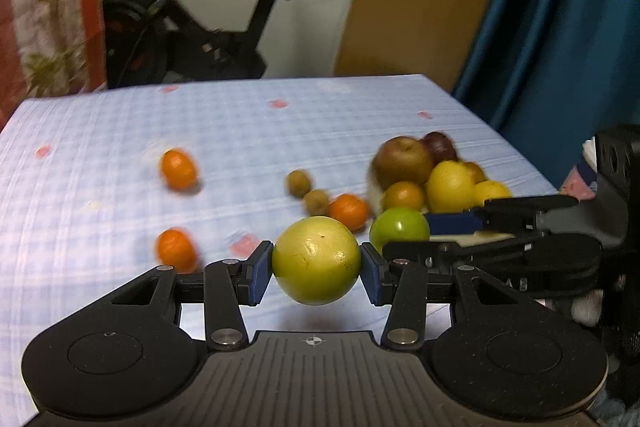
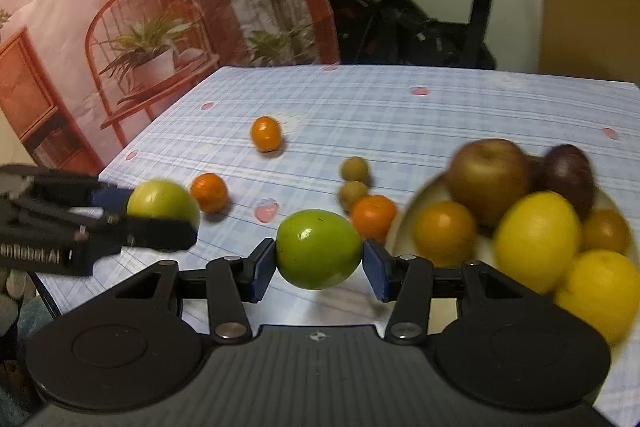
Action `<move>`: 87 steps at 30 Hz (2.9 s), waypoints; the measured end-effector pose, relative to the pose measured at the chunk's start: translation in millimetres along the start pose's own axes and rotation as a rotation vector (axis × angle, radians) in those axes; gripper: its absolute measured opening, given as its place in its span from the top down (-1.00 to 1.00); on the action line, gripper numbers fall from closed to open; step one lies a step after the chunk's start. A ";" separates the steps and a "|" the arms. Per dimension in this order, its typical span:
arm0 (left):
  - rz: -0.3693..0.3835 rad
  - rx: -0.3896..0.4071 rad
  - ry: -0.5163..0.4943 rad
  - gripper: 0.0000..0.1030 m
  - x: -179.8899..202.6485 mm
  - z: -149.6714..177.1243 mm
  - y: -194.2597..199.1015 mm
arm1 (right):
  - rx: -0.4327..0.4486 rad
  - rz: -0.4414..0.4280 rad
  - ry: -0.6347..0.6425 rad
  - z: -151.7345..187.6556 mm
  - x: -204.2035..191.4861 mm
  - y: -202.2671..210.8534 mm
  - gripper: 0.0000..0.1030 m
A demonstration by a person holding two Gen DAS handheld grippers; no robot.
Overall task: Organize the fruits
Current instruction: 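Carry both held apples over the plate with both tools, then lower both apples onto the plate and open both tools, then grasp a mandarin orange with the left tool while the right tool grasps another mandarin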
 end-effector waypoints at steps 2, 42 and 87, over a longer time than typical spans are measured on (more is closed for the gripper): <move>0.019 0.004 -0.023 0.05 16.1 -6.4 -4.8 | 0.017 0.015 -0.011 3.3 6.8 12.4 0.03; 0.092 -0.133 -0.127 0.02 103.9 -15.2 -96.2 | 0.066 0.160 -0.044 49.6 57.6 52.2 0.02; -0.203 0.132 0.319 0.02 -89.7 -30.6 17.7 | 0.186 0.162 0.096 35.4 29.2 61.1 -0.16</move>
Point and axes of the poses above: each gripper's, at about its wrist camera, not at the fingertips, and y roughly against the way its jaws point, x to its right, z to its underside, the point moved 8 cm from there along -y, roughly the way its jaws point, and after that the axes turned 8 degrees about -z, right-handed, at the moved point
